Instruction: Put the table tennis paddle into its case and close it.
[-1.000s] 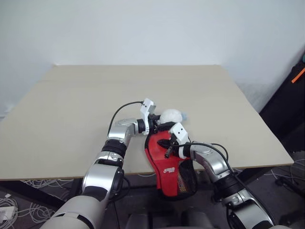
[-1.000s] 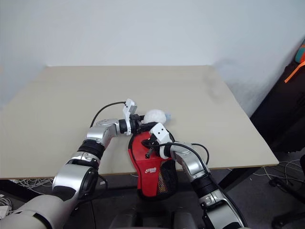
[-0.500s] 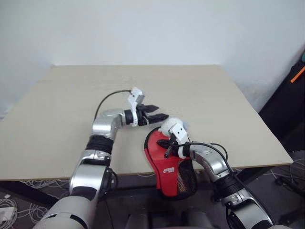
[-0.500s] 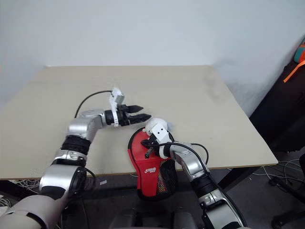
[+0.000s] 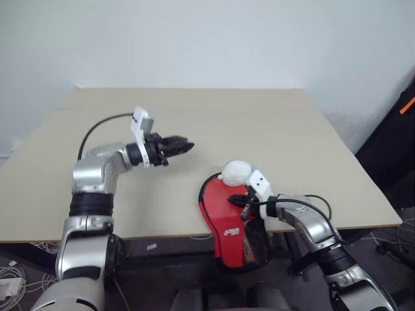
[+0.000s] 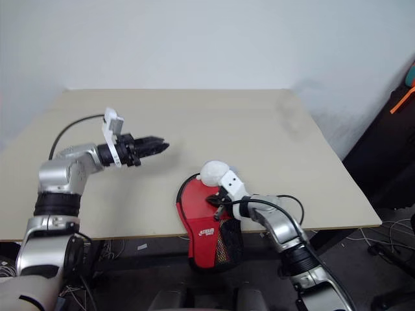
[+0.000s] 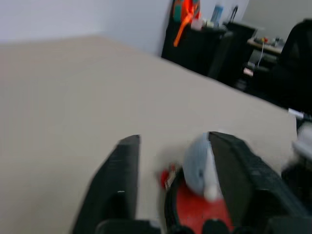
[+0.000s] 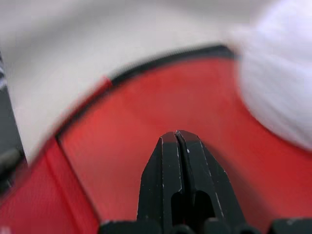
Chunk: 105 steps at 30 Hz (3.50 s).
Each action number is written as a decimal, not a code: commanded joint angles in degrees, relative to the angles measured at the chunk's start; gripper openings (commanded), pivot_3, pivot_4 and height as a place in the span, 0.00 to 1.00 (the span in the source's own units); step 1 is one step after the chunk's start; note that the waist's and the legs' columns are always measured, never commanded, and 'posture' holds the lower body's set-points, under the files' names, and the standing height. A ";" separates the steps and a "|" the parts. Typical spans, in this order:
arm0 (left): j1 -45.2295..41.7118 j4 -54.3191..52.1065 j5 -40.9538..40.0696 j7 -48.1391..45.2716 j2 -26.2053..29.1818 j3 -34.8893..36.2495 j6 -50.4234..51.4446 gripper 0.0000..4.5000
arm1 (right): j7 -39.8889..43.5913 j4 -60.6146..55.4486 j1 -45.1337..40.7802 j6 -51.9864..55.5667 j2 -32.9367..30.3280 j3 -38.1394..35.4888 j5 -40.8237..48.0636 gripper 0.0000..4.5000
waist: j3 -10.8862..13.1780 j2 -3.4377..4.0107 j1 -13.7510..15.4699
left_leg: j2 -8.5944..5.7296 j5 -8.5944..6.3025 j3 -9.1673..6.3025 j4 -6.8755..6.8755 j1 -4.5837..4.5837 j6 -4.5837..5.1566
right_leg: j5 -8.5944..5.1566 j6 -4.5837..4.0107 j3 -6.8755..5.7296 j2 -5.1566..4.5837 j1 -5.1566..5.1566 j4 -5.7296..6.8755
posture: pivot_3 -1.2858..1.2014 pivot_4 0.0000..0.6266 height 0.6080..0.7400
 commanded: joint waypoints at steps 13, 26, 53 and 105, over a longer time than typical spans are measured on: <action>15.14 -25.76 -7.83 0.92 -1.96 -6.35 8.57 0.00 | 5.12 -17.09 -6.69 17.74 -12.33 -8.95 11.36 0.74 | 0.03 0.03 0.01 | 0.03 0.00 0.04 0.00 -0.02 0.01 | -0.08 0.10 0.04 0.02 -0.08 0.00 | 0.52 0.00 1.00; 16.12 -23.08 -0.12 6.17 -7.03 -14.74 -3.43 0.00 | 0.92 -1.24 -20.08 12.10 -6.42 -4.61 7.06 0.99 | 0.02 0.03 0.01 | -0.01 0.01 0.04 0.01 -0.04 0.02 | 0.07 -0.14 0.03 0.02 -0.04 -0.04 | 0.52 0.00 1.00; 15.95 -2.39 9.93 7.28 -15.44 -21.24 -21.44 0.00 | 0.87 25.37 -25.64 -1.25 4.34 -2.16 -1.71 0.41 | -0.29 0.56 -0.01 | -0.01 0.01 0.04 0.01 0.01 0.02 | 0.09 -0.14 0.04 0.04 0.00 -0.01 | 0.52 0.00 1.00; 14.09 -0.81 17.00 4.20 -12.42 -27.42 -22.78 0.00 | 10.41 13.50 -13.68 -5.65 -18.22 -8.18 -4.78 0.18 | -0.57 1.01 0.07 | -0.09 0.01 0.00 0.02 0.03 0.06 | -0.10 0.14 0.08 0.01 0.09 -0.08 | 0.52 0.00 1.00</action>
